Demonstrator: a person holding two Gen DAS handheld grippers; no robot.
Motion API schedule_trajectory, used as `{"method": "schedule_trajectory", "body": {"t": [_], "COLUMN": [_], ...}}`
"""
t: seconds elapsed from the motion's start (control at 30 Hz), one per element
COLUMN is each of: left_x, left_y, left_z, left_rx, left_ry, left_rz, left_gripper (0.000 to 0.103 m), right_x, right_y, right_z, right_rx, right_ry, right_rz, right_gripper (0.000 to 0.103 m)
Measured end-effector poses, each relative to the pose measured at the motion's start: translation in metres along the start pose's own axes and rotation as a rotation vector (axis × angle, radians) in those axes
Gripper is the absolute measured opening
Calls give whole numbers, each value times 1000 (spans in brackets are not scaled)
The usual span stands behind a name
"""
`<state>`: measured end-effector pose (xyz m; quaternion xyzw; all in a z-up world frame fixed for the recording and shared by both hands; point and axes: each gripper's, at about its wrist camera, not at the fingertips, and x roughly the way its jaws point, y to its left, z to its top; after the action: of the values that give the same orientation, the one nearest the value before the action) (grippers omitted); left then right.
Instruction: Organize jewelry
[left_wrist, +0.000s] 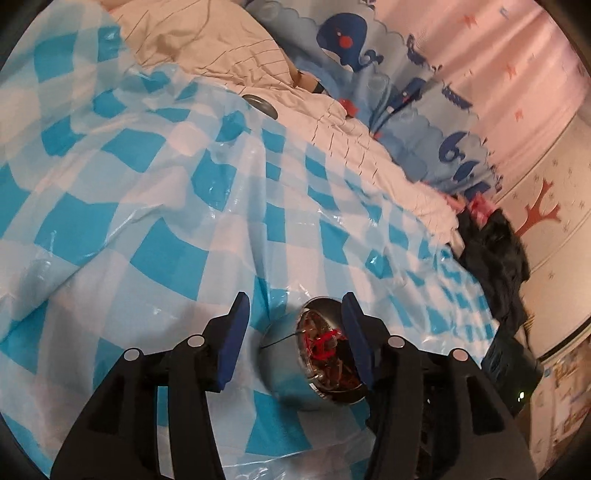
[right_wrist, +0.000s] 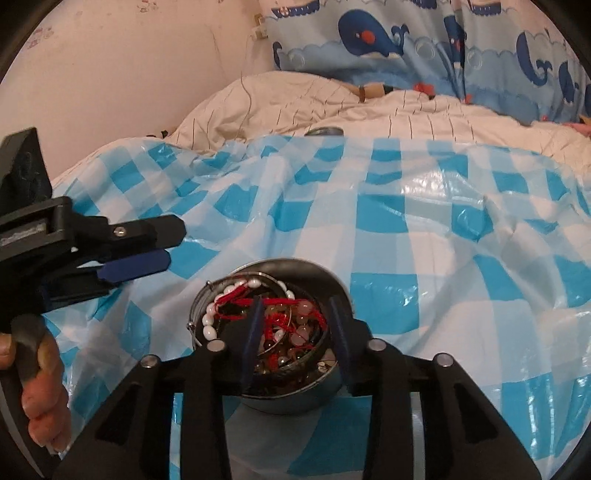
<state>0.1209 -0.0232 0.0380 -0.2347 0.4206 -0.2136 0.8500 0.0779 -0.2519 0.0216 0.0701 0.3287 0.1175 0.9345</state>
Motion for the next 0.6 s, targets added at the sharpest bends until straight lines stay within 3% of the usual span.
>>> {"method": "schedule_trajectory", "body": {"t": [0.17,0.27,0.37,0.43,0.6], "left_x": [12,26,26,16,-1], "left_y": [-9,-12,-15,-11,3], "left_z": [-6,-13,-13,-10,-4], "left_rx": [-1,-20,-19,-39,-88], "left_ry": [29,74,61,2,-45], "left_rz": [-74,-112,-104,-67,-49], "left_gripper": [49,50,50,50,54], "right_x": [-21,-22,-14,-11,-3], "right_y": [2,7,15,20,33], "right_z": [7,8,4,2,-3], "right_rx": [-28,-61,-90,-93,-126], "right_ry": [-79,-59,-24,-24,-12], "right_rz": [-34,-22,26,78,106], "right_gripper": [39,39,39,39,42]}}
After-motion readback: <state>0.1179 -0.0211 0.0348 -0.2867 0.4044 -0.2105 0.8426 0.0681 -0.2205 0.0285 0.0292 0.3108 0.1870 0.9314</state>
